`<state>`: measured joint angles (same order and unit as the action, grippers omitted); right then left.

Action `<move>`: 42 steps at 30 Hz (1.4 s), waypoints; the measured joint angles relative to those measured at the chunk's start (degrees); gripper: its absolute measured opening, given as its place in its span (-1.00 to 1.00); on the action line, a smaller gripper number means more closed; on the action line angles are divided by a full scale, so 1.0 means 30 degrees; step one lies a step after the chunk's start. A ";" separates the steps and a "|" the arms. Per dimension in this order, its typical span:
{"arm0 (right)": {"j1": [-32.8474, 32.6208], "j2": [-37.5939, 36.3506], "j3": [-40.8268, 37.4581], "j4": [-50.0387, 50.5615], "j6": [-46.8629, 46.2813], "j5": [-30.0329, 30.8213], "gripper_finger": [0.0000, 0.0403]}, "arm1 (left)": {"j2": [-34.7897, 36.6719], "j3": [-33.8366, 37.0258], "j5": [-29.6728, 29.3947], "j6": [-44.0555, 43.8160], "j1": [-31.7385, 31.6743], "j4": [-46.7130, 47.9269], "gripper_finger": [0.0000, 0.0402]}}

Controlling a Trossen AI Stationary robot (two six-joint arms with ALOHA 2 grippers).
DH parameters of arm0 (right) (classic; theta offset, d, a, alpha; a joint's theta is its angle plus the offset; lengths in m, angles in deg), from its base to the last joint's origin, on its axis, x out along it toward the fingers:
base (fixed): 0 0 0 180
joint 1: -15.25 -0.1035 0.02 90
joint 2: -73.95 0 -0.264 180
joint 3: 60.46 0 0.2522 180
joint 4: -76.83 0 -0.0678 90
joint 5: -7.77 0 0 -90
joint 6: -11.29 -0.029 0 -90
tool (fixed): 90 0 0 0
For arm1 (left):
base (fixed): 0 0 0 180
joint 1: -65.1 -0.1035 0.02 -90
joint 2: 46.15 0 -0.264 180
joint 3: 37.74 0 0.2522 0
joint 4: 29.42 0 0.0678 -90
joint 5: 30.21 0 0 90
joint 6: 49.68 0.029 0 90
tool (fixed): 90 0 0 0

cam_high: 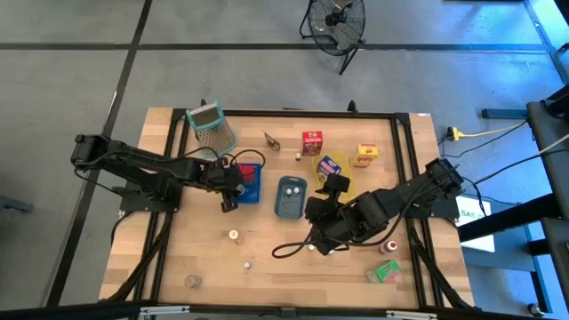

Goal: Pick & Place Kitchen Items
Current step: Put the right brown seasoning bottle into the blue bin

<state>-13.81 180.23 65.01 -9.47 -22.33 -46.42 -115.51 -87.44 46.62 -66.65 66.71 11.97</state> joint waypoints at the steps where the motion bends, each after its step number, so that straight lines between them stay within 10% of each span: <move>1: 0.0000 0.0000 0.0000 0.0000 0.0000 0.0000 0.69 | 0.0000 0.0050 -0.0021 0.0007 -0.0048 0.0014 -0.08; 42: 0.0036 0.0000 0.0000 0.0000 0.0219 0.0000 0.69 | 0.0000 0.0048 0.1290 0.0357 -0.1991 0.0311 -0.08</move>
<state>-13.70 180.23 65.01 -9.47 -21.68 -46.42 -115.51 -87.29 50.49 -65.58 60.74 12.90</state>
